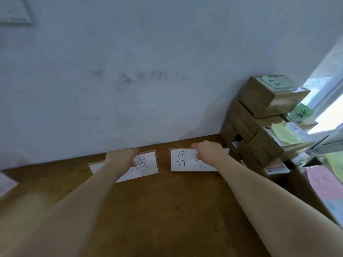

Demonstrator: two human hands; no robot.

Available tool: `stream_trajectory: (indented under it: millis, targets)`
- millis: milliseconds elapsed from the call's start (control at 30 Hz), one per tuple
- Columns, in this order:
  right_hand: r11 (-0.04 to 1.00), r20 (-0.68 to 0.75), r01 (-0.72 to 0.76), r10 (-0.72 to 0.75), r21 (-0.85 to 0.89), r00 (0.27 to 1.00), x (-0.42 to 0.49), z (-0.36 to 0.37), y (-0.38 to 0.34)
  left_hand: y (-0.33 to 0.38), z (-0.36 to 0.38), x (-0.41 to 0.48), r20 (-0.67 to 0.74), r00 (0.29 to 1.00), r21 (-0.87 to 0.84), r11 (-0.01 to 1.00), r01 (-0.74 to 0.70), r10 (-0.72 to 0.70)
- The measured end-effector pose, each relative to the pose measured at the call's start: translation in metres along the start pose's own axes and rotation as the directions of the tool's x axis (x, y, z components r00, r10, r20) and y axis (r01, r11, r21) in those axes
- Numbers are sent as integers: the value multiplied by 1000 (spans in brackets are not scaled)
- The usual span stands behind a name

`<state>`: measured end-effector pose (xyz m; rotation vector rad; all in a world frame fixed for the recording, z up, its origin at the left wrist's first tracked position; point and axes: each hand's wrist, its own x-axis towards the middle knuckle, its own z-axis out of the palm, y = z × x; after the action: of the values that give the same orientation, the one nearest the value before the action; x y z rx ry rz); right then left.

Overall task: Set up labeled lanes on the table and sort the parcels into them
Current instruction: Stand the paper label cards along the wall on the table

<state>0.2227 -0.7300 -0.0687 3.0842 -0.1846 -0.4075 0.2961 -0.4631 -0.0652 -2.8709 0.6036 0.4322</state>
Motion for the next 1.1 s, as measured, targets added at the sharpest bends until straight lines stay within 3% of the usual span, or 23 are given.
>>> stream_trajectory:
  millis: [367,667,1100]
  targets:
    - [998,46,63,-63,3,997,72,5,58,38,-6,63,19,1000,-12,1000,15,-15]
    - [996,39,45,-49,80,998,96,20,66,46,-2,77,39,999,-18,999,29,-28]
    - [996,29,62,-64,62,998,94,20,64,40,-1,72,37,998,-4,999,42,-42]
